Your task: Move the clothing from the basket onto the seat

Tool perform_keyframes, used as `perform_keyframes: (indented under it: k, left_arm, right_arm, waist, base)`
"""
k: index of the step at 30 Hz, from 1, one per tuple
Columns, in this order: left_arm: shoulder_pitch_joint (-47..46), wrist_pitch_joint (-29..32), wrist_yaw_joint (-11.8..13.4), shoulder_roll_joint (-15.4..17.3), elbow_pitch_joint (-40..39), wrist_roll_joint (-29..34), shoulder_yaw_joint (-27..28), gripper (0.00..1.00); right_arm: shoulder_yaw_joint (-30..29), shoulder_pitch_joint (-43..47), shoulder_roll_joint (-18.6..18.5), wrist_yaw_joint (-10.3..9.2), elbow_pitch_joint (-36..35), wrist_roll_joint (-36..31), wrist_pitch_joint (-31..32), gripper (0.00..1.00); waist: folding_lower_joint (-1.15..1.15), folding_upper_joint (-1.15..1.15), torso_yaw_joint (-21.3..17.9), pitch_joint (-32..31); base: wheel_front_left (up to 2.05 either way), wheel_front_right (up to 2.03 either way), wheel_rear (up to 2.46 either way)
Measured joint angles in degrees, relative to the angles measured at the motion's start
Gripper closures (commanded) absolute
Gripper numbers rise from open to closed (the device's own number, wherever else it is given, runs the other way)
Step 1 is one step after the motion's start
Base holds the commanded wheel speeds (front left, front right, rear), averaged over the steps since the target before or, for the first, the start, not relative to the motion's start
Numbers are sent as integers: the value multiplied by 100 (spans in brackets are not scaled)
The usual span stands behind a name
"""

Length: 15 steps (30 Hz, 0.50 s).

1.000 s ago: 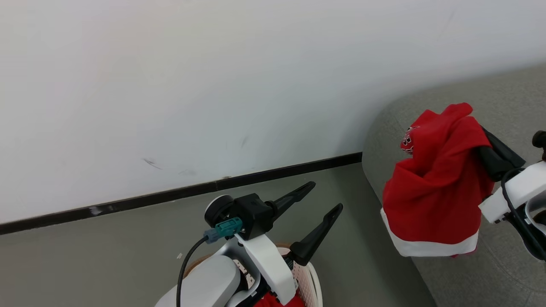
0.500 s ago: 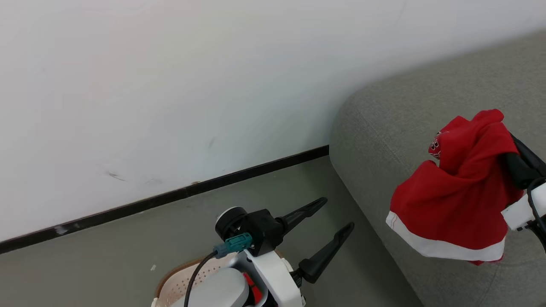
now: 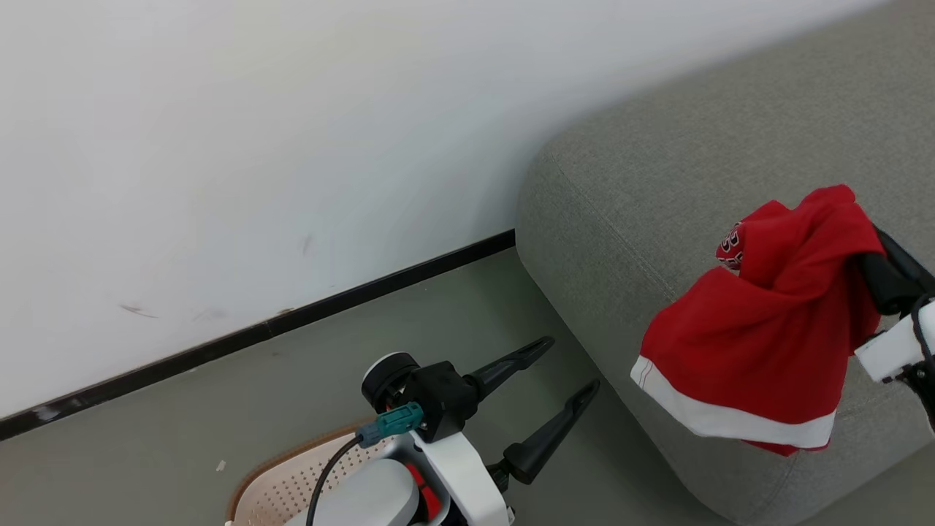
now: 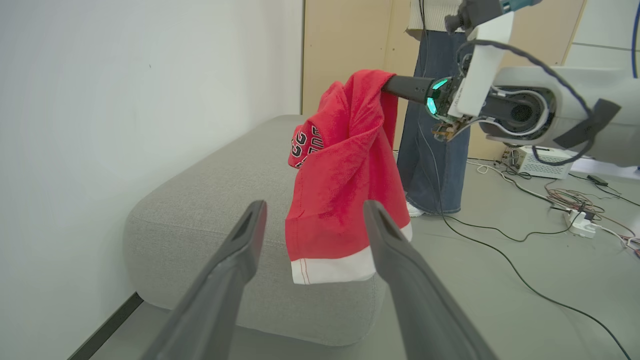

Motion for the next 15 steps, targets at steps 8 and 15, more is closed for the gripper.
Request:
perform_keyframes:
  k: [8,15]
  left_arm:
    - [-9,1,32,92,-23,103,31,0]
    - [-179,14,154,179,-194,308,99,0]
  right_arm:
    - [-413,-1102,-86,0,364,81,375,100]
    - [-588,-1970,-108,0,848,63,619,100]
  waist:
    - [0,0,-38,309]
    - [0,0,83,622]
  base:
    - [0,0,0]
    - [0,0,0]
